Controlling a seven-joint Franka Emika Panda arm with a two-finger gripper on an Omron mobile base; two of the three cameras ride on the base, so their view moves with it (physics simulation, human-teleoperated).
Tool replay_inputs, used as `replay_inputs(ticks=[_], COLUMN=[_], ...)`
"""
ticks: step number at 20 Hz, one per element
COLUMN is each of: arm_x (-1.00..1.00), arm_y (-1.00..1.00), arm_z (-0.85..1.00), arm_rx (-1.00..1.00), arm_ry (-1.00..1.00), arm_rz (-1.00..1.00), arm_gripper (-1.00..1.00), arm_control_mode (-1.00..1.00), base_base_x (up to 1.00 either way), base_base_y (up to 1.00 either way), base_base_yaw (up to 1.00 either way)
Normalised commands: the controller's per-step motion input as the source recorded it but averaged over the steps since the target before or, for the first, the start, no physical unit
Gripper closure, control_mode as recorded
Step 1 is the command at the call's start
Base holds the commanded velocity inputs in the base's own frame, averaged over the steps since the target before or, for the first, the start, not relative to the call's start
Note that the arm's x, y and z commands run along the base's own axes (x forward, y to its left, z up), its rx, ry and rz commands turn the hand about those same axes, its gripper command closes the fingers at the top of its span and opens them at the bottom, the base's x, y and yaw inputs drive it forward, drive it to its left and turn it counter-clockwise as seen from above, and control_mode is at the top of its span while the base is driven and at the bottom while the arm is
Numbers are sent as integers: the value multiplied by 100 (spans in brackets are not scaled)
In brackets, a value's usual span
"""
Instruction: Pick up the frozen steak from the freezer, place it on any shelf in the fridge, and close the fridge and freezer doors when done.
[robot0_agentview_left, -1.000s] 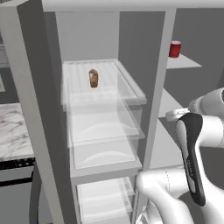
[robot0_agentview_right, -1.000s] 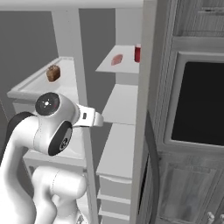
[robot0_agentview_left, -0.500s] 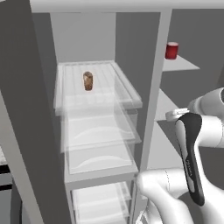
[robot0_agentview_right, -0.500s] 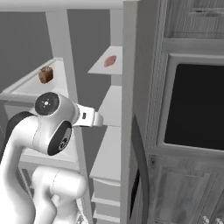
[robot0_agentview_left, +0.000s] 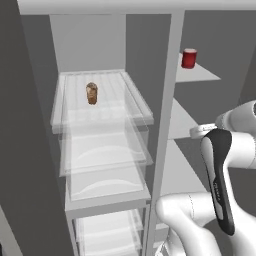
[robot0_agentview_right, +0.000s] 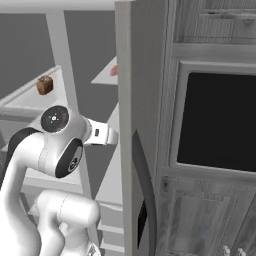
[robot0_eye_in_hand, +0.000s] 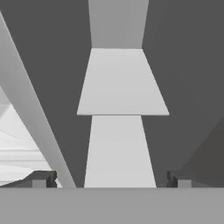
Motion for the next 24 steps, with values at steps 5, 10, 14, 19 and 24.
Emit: replay_inputs(ticks=[5,10,14,19,24], arm_x=[0,6,60,59,19], arm_y=[0,-4,-16,-1,0], arm_z=[0,2,14,58,93], arm_rx=[0,0,0,0,0], arm_ry=[0,0,0,-1,-4], arm_rz=[0,0,0,0,0], arm_gripper=[-100,-100,-100,-100,-100], arm_control_mode=[100,-100,-100,-100,-100], base_base_x=[17,11,0,0,0], base_base_y=[-31,-19,0,0,0], base_base_yaw=[0,0,0,0,0])
